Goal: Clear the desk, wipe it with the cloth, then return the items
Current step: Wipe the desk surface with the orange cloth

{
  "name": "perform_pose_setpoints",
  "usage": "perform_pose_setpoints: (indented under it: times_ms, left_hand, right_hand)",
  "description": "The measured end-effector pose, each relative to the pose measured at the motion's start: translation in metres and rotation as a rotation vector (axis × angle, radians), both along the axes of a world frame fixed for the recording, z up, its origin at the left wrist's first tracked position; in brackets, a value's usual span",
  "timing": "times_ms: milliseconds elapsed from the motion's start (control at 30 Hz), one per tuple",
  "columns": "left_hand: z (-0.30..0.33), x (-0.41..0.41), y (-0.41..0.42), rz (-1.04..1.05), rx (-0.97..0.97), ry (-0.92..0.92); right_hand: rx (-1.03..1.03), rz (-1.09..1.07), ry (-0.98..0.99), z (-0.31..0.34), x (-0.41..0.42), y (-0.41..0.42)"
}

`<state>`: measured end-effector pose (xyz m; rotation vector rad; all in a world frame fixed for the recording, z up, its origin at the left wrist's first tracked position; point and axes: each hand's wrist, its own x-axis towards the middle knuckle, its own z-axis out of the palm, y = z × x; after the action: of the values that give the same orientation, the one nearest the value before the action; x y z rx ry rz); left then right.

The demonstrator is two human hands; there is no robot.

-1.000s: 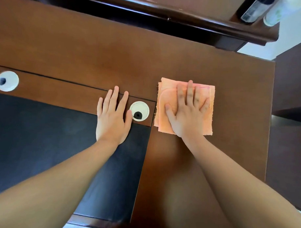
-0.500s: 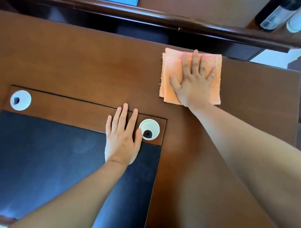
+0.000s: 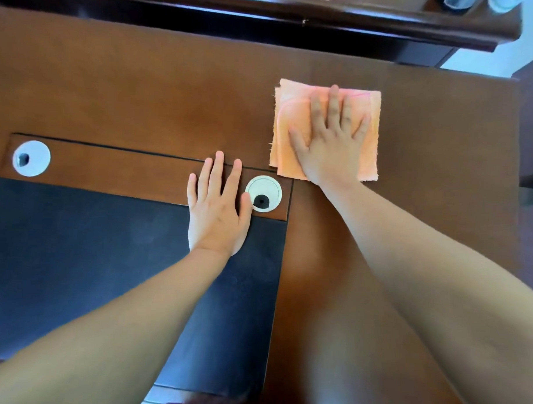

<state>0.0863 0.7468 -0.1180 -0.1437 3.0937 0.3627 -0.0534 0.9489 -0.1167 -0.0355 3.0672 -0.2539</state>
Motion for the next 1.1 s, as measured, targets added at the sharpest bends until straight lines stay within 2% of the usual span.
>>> perform_pose_setpoints:
  times_ms: [167, 300, 433, 567, 700, 900, 1100]
  left_hand:
    - [0.006, 0.002, 0.000, -0.014, 0.041, -0.006]
    - [0.013, 0.005, -0.007, -0.027, 0.177, -0.016]
    - [0.022, 0.017, -0.040, -0.192, 0.318, -0.113]
    - [0.024, 0.090, -0.101, -0.346, 0.131, -0.097]
    - [0.015, 0.159, -0.136, -0.347, 0.013, -0.017]
    - [0.006, 0.164, -0.135, -0.284, 0.019, 0.041]
    - [0.006, 0.163, -0.136, -0.282, 0.030, 0.086]
  right_hand:
    - [0.009, -0.071, 0.009, -0.003, 0.080, -0.006]
    - [0.014, -0.121, 0.004, -0.004, 0.152, -0.016]
    - [0.030, -0.144, 0.000, -0.006, 0.222, -0.025]
    - [0.057, -0.177, -0.003, -0.007, 0.285, -0.038]
    - [0.073, -0.218, 0.002, -0.007, 0.343, -0.058]
    - [0.106, -0.308, 0.006, -0.009, 0.405, -0.096]
    - [0.092, -0.396, -0.027, -0.011, 0.412, -0.121]
